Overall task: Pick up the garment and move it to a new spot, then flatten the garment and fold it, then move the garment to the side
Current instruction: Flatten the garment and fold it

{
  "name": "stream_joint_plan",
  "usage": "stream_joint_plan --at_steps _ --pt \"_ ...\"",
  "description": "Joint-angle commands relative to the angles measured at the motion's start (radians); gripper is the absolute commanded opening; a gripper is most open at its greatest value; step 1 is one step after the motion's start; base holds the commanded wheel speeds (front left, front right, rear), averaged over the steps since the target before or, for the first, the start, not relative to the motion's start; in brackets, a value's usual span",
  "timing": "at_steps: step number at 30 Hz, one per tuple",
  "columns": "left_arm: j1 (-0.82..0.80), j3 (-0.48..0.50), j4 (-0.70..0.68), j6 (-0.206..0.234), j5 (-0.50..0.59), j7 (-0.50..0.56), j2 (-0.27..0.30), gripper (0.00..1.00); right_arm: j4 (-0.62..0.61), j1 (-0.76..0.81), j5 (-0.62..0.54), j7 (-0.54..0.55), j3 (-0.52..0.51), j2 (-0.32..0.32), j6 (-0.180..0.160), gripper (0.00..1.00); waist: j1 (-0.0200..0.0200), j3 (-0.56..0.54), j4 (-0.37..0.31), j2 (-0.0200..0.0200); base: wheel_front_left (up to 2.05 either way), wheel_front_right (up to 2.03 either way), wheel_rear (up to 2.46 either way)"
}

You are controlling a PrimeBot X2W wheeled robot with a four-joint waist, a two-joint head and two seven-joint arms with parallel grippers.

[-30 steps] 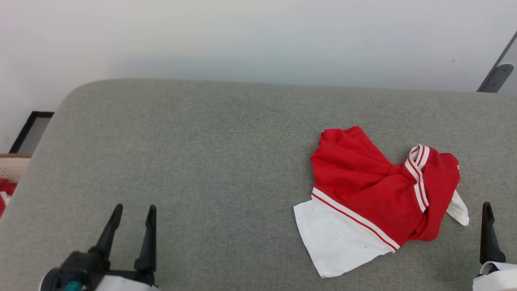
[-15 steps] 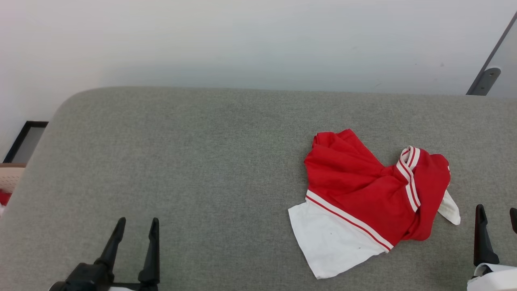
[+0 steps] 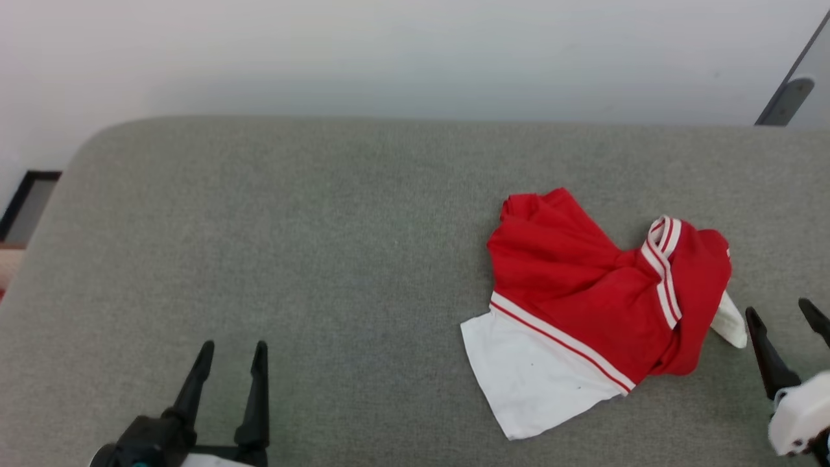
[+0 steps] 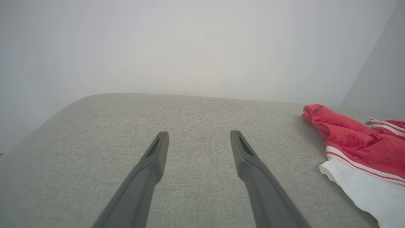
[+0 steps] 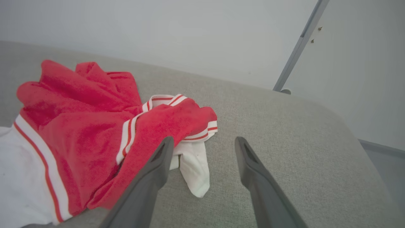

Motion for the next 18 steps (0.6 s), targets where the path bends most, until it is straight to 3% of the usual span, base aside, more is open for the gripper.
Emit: stream_joint_plan --at_steps 1,9,13,18 --pt "-0.019 -0.004 -0.005 -0.002 -0.004 0.0 -0.005 1.0 -0.011 -0.028 0.035 0.069 0.048 -0.057 -0.001 1.0 0.0 0.038 0.004 0.0 0.0 0.0 0.0" --pt "-0.086 -0.037 0.012 -0.002 -0.015 0.0 -0.025 1.0 -0.103 -0.108 0.269 0.474 0.238 -0.362 -0.001 1.0 0.0 0.159 0.031 0.0 0.0 0.0 0.0" --pt "-0.129 -0.058 0.027 -0.002 -0.021 0.0 -0.032 1.0 -0.122 -0.165 0.345 0.569 0.287 -0.436 -0.001 1.0 0.0 0.222 0.044 0.0 0.0 0.0 0.0" --pt "-0.184 -0.084 0.036 -0.002 -0.031 0.0 -0.037 1.0 -0.111 -0.241 0.389 0.61 0.365 -0.472 -0.001 1.0 0.0 0.286 0.062 0.0 0.0 0.0 0.0"
